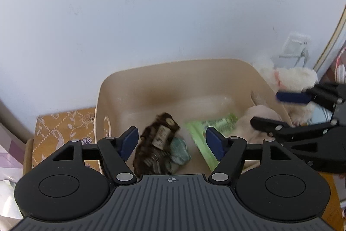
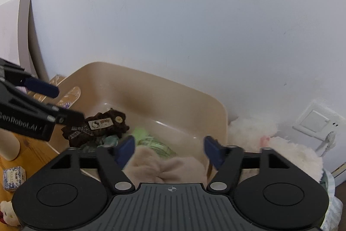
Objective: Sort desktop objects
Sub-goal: 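Grasp the white plush with the right tool while the left grasps the white-red plush toy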
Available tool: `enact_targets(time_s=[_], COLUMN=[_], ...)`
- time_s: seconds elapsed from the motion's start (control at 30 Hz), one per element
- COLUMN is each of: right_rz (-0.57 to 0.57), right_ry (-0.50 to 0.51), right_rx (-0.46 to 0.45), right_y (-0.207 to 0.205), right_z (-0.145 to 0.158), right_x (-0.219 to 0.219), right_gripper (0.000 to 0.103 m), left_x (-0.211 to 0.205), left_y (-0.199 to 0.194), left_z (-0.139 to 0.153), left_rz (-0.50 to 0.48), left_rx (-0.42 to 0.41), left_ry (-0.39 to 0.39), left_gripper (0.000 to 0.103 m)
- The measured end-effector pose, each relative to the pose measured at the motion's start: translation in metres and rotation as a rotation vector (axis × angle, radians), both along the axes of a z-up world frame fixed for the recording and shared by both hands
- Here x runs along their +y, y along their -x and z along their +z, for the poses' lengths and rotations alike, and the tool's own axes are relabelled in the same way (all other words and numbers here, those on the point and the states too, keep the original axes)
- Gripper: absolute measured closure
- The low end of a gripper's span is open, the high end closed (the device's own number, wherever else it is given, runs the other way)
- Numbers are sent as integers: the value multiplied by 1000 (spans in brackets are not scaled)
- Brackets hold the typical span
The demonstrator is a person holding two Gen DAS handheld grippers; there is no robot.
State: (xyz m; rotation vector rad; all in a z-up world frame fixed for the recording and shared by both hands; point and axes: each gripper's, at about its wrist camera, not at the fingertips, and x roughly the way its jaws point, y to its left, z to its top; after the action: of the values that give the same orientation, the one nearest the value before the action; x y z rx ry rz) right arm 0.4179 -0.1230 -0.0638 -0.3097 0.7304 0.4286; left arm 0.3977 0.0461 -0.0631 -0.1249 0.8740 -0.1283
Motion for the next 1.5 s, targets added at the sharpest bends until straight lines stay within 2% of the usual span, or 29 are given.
enact_targets(time_s=[0.07,0.17,0.23,0.5,0.77,1.03,1.3,1.5], right_rz=[-7,-14,-14,-11,14,-7,-35,-81], right_ry=[-10,-7,2,24,55,33,27,13], right_rx=[-7,-33,-43,-33,19,67,127,189], right_y=[3,9,17,49,90,123,147,157], right_z=[4,10,12,13,-3,-18,-39,-59], right_x=[-7,-14,-19,-51,-75,-89,-100,-102], right_gripper=[18,2,0,0,0,0,0,0], left_x=[3,5,6,16,27,39,36,27], left_y=[2,11,16,46,90,127,160,179], left_z=[0,0,0,5,-2,-26,-47,-70], left_rz=[-8,-10,-11,-42,-97,-123,-201,-268], left_rx=[4,8,14,11,39,107,167,221], left_ry=[-10,-24,-30,-61,-56,-57,-64,-127], left_gripper=[31,31,31,28,25,25,25,25])
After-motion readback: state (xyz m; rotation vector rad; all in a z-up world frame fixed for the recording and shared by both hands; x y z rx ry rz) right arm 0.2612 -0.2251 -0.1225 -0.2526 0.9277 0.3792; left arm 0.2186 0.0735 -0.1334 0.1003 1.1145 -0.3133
